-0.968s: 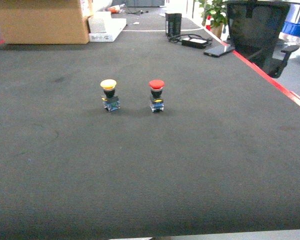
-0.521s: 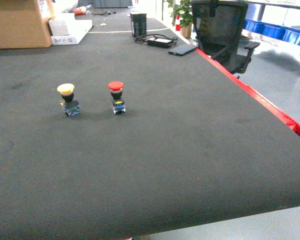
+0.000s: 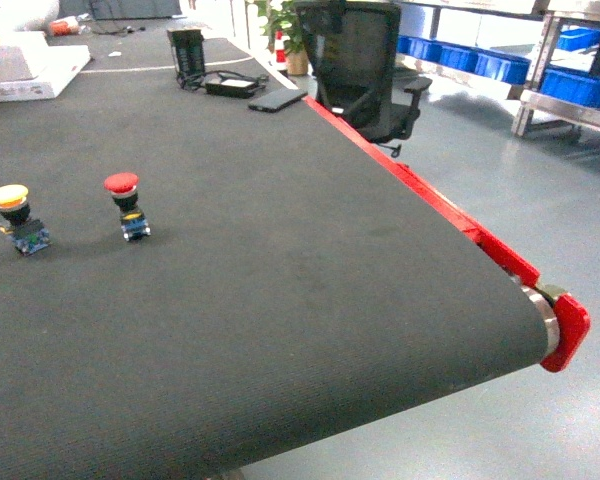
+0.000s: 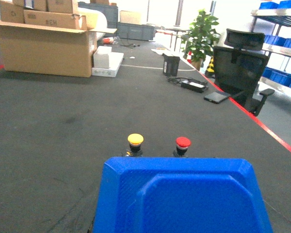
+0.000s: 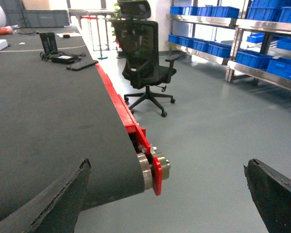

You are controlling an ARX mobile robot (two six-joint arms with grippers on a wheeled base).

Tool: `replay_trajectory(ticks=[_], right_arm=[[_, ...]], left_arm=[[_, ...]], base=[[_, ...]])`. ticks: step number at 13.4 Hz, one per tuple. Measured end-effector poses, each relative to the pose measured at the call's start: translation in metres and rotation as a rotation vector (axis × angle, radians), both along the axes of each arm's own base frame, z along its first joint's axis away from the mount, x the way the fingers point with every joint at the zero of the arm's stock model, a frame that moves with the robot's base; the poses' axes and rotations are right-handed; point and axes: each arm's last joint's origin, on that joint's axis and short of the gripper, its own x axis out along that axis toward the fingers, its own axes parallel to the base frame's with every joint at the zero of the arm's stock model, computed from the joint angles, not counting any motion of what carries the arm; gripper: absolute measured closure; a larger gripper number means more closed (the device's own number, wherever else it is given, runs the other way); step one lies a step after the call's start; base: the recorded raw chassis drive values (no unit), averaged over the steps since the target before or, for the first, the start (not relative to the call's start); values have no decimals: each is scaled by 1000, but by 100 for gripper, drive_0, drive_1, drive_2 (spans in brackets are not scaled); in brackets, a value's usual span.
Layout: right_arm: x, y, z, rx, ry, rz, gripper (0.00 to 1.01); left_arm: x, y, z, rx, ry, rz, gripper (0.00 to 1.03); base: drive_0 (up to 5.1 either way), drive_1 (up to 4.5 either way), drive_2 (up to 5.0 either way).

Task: Pick blue part to blue bin on bottom shelf

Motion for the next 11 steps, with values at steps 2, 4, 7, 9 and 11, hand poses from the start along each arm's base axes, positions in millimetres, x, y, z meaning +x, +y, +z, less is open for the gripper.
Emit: replay_trajectory(ticks=[2,4,7,9,11], right_arm=[[0,0,0,0,0,0,3],[0,0,0,0,0,0,3],[0,0,0,0,-1,0,3],[0,0,0,0,0,0,3],[0,0,0,0,0,0,3]], left_arm=[[0,0,0,0,0,0,59],[0,0,0,0,0,0,59],[0,0,0,0,0,0,59],[0,0,0,0,0,0,59],[0,0,0,0,0,0,59]], base=[[-149,-149,-149],[-164,-164,-164],[-145,-145,-145],[-164,-164,-164],[-161,-161,-161]])
